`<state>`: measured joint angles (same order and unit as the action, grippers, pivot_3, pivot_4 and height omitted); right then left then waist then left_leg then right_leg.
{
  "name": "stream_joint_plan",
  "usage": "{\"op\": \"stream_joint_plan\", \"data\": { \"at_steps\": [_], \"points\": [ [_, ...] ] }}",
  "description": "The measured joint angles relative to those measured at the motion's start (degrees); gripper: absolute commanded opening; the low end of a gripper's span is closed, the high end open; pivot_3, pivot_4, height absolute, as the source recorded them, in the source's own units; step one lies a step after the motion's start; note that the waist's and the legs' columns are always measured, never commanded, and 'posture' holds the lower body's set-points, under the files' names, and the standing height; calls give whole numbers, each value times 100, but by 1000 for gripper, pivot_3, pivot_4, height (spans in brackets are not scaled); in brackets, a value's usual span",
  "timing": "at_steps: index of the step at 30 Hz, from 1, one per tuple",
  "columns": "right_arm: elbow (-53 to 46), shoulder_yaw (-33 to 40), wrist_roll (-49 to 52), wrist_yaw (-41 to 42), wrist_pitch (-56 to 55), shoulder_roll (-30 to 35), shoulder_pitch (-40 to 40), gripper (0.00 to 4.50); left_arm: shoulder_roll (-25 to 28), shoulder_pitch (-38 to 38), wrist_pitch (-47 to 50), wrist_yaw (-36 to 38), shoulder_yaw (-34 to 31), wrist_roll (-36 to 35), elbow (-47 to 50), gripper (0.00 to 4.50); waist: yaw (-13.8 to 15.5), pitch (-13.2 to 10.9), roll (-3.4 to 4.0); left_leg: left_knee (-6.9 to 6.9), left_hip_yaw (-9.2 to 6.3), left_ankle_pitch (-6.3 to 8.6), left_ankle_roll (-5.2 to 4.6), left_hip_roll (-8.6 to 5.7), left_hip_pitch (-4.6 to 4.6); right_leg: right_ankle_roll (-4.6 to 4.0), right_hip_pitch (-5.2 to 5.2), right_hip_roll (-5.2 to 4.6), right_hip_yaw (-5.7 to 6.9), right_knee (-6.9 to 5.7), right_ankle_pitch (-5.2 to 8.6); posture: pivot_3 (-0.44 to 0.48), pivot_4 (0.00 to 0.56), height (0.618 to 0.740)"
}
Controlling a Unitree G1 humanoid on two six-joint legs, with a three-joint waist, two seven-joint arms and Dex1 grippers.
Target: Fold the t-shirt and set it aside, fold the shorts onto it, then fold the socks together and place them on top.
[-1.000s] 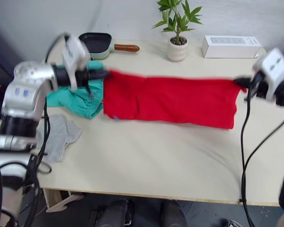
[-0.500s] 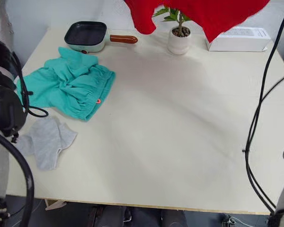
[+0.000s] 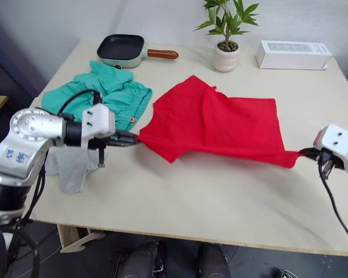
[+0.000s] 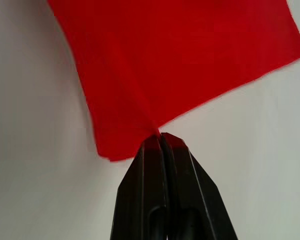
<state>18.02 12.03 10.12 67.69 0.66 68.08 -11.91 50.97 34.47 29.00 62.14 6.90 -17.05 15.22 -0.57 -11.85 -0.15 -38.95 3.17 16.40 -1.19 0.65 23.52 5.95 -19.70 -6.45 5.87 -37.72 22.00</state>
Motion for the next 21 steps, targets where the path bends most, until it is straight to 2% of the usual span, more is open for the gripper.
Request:
{"op": "stream_joint_plan", "data": {
  "at_steps": [3,6,10,14,17,21],
  "points": [
    [-699,287,-4,29,352,25,1039,0,271,-448,770,-75,-3,-104,494,25,49,-6,-11,79,-1,1,-2,7,-139,-25,120,-3,-13,39,-10,0,150,740],
    [-1322,554,-4,211,848,160,1895,0,392,-635,1288,-221,-42,-196,774,25,81,0,-3,89,-4,-17,20,10,-147,-32,117,-4,-20,31,-14,0,150,740],
    [-2456,1135,172,681,2126,388,2897,0,257,-806,1982,-527,-160,-458,1067,25,71,6,0,99,-4,-18,34,17,-140,-34,110,1,-19,35,-13,0,150,740],
    [-3204,1339,288,692,2825,327,3159,0,94,-988,2470,-776,-108,-641,1233,25,56,5,-1,101,-3,-15,31,17,-130,-34,110,4,-13,64,-13,0,150,740],
    [-3204,1339,234,428,2756,73,3098,0,174,-1033,2469,-803,45,-621,1211,25,91,5,-4,100,-2,-15,28,12,-126,-32,112,1,-13,71,-14,0,150,740],
    [-3075,1415,143,483,2542,70,3208,0,396,-943,2332,-459,117,-638,927,25,151,5,-4,100,-1,-15,27,10,-128,-32,112,1,-13,74,-14,0,150,740]
  ]
}}
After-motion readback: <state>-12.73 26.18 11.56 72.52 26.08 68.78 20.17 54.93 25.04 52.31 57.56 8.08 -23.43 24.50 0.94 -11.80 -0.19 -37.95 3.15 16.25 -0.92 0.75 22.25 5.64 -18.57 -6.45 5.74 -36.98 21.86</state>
